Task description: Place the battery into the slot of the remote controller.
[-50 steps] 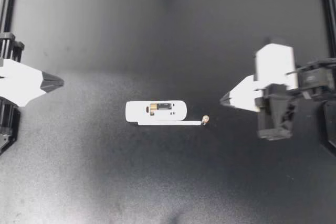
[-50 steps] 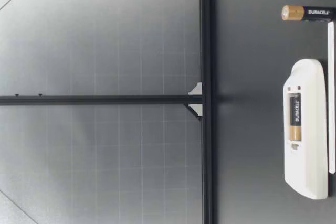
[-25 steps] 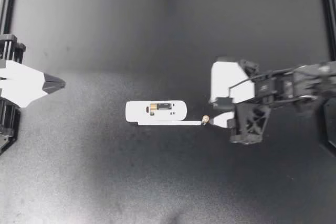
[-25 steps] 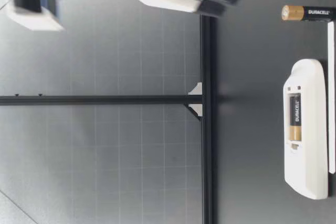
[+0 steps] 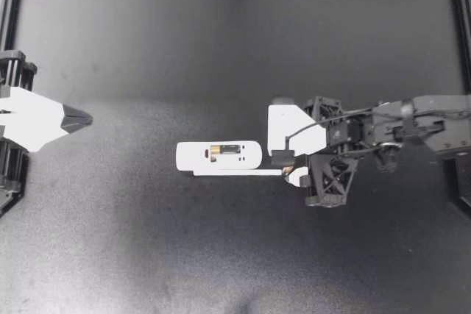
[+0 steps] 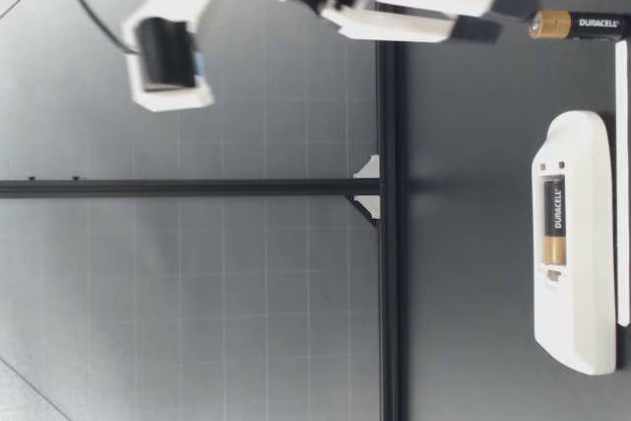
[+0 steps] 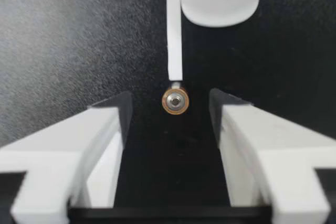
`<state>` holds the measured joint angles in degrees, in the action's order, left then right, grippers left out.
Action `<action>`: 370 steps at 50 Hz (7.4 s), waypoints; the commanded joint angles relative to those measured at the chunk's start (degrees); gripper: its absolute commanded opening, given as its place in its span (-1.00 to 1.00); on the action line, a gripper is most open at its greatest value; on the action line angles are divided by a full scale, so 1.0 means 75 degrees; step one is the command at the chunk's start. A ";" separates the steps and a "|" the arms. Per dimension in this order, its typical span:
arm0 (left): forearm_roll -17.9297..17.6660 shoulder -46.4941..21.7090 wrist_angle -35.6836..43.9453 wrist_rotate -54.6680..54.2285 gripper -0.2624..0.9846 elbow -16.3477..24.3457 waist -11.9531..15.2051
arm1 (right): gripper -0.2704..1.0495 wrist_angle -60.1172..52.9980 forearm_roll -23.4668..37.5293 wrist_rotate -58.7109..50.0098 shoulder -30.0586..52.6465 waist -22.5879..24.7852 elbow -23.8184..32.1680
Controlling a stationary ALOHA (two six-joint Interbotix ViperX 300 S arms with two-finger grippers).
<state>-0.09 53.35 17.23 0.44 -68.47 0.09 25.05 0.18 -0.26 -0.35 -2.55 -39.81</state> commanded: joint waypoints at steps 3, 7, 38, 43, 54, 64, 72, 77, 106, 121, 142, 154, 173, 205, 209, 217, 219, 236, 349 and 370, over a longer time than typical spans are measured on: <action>0.0000 -0.0047 0.0070 0.0000 -0.83 0.0082 0.0000 | 0.28 -0.0059 0.0012 -0.0012 0.0094 0.0023 0.0187; -0.0012 -0.0047 0.0070 0.0000 -0.83 0.0082 0.0012 | 0.28 -0.0070 0.0012 -0.0012 0.0223 0.0035 0.0199; -0.0012 -0.0047 0.0070 0.0000 -0.83 0.0082 0.0012 | -0.12 0.0246 0.0117 -0.0023 0.0445 0.0035 0.0352; 0.0000 -0.0047 0.0070 0.0000 -0.83 0.0082 0.0012 | -0.24 0.0270 0.0117 -0.0023 0.0457 0.0035 0.0410; 0.0000 -0.0047 0.0070 0.0000 -0.83 0.0070 0.0012 | -0.37 0.0223 0.0105 -0.0023 0.0480 0.0035 0.0445; 0.0000 -0.0047 0.0070 0.0000 -0.83 0.0059 0.0012 | -0.41 0.0246 0.0117 -0.0023 0.0457 0.0035 0.0469; 0.0000 -0.0340 -0.0035 -0.0082 -0.83 0.0070 0.0012 | -0.46 -0.0035 0.0117 -0.0035 0.0187 0.0035 0.0445; -0.0035 -0.0996 -0.0480 -0.0094 -0.83 0.0258 0.0035 | -0.48 -0.0609 0.0117 -0.0035 -0.0070 0.0035 0.0316; -0.0023 -0.5027 -0.2379 -0.0082 -0.83 0.1957 0.0363 | -0.48 -0.6316 0.0070 -0.0047 -0.0117 -0.0105 -0.1430; -0.0023 -0.6094 -0.2402 -0.0082 -0.83 0.2367 0.0422 | -0.48 -0.8016 -0.0035 -0.0035 0.0598 -0.0223 -0.1652; -0.0023 -0.6832 -0.2355 -0.0082 -0.83 0.2414 0.0598 | -0.49 -0.8039 -0.0035 -0.0012 0.1195 -0.0223 -0.1348; -0.0023 -0.7113 -0.2238 -0.0094 -0.83 0.2426 0.0598 | -0.49 -0.8039 -0.0047 -0.0023 0.1430 -0.0234 -0.1266; -0.0105 -0.7277 -0.2238 -0.0117 -0.83 0.2344 0.0598 | -0.49 -0.8039 -0.0059 -0.0023 0.1723 -0.0387 -0.1137; -0.0141 -0.7266 -0.2238 -0.0129 -0.83 0.2332 0.0598 | -0.49 -0.7441 -0.0035 -0.0023 0.2074 -0.0316 -0.0703; -0.0141 -0.7266 -0.2238 -0.0129 -0.83 0.2332 0.0598 | -0.49 -0.7383 -0.0023 -0.0035 0.2062 -0.0305 -0.0691; -0.0141 -0.7266 -0.2238 -0.0129 -0.83 0.2332 0.0598 | -0.48 -0.7172 -0.0023 -0.0035 0.2074 -0.0293 -0.0645; -0.0129 -0.7266 -0.2238 -0.0129 -0.83 0.2332 0.0609 | -0.48 -0.7090 -0.0012 -0.0023 0.2074 -0.0293 -0.0633; -0.0141 -0.7230 -0.2238 -0.0129 -0.83 0.2344 0.0598 | -0.38 -0.5777 0.0000 0.0000 0.1934 -0.0246 -0.0281; -0.0164 -0.7277 -0.2227 -0.0152 -0.83 0.2320 0.0598 | -0.79 -0.5590 -0.0504 -1.0090 0.1441 -0.0281 -0.0504; -0.0164 -0.7266 -0.2273 -0.0152 -0.83 0.2320 0.0598 | -0.79 -0.5121 0.0188 -1.0090 0.1734 -0.0352 0.0000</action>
<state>-1.32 -1.58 0.26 -0.70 -51.33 4.39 -13.62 0.88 -76.11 13.45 -4.83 -41.84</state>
